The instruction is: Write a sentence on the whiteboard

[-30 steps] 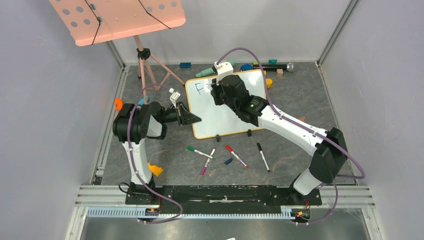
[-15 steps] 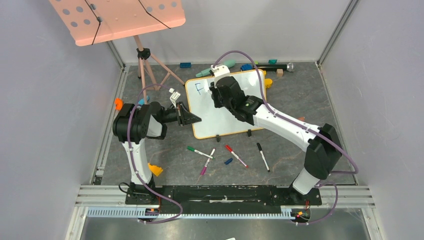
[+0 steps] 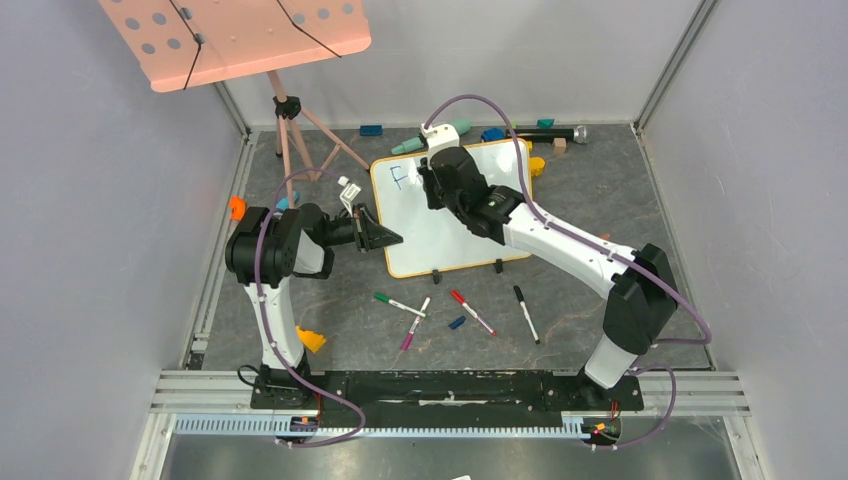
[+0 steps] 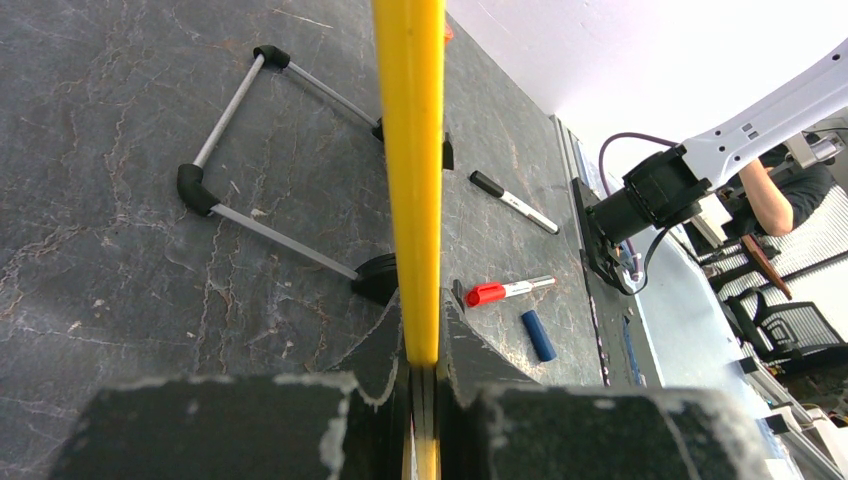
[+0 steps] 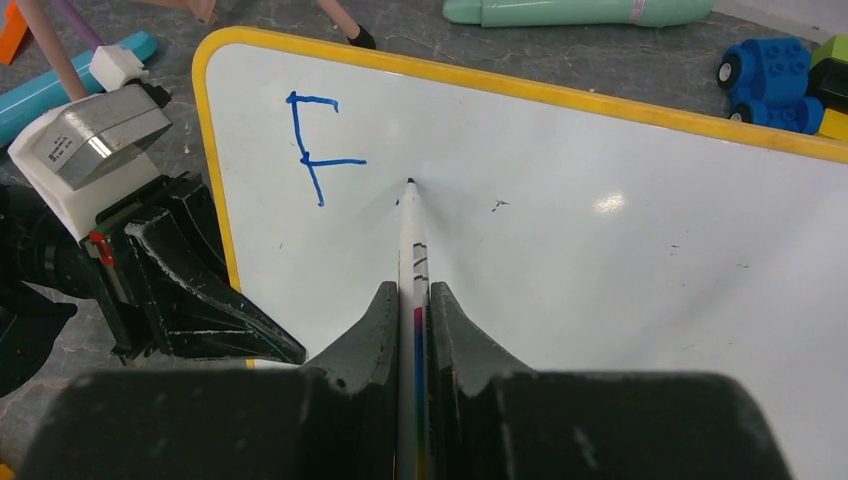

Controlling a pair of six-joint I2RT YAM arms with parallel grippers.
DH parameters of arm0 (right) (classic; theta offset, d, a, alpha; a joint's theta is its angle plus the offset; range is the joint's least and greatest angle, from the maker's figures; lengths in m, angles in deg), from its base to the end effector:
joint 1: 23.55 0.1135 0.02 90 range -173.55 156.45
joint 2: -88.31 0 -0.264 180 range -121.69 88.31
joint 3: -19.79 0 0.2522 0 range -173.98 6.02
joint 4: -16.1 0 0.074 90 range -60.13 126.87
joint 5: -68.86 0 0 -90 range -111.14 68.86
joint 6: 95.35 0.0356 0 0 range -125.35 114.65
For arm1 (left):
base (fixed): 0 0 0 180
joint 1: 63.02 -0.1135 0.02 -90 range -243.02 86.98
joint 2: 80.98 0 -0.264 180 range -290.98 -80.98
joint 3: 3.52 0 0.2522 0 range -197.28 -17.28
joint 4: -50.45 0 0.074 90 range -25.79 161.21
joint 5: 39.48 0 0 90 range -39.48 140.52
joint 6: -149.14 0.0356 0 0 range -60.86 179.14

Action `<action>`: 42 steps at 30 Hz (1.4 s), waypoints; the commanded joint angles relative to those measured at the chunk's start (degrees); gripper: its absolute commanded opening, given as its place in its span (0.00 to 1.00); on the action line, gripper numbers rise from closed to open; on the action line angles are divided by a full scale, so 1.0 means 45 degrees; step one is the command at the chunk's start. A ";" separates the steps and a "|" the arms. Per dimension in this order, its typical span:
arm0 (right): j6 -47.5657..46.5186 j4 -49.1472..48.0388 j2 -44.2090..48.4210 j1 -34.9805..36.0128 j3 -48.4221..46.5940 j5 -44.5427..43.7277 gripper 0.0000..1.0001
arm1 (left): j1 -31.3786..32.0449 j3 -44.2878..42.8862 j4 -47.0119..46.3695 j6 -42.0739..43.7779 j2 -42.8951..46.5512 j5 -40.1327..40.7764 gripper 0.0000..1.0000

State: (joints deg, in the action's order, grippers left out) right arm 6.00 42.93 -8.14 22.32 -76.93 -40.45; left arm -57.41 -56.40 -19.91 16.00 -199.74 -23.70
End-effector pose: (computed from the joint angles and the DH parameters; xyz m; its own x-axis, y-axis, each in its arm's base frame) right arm 0.2856 0.2775 0.3289 -0.3980 -0.1436 -0.9061 -0.4009 0.9156 0.0311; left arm 0.3286 -0.0667 0.1213 -0.6143 -0.1265 -0.7789 0.7692 0.1238 -0.6268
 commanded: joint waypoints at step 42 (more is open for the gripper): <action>-0.0035 0.0615 -0.0163 -0.0209 -0.0806 -0.0441 0.00 | 0.0102 -0.0010 -0.1137 0.1416 0.0254 -0.0759 0.02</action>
State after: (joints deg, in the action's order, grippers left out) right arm 5.96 45.18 -9.23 22.47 -77.57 -38.22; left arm -57.44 -56.42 -19.64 16.00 -199.74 -23.50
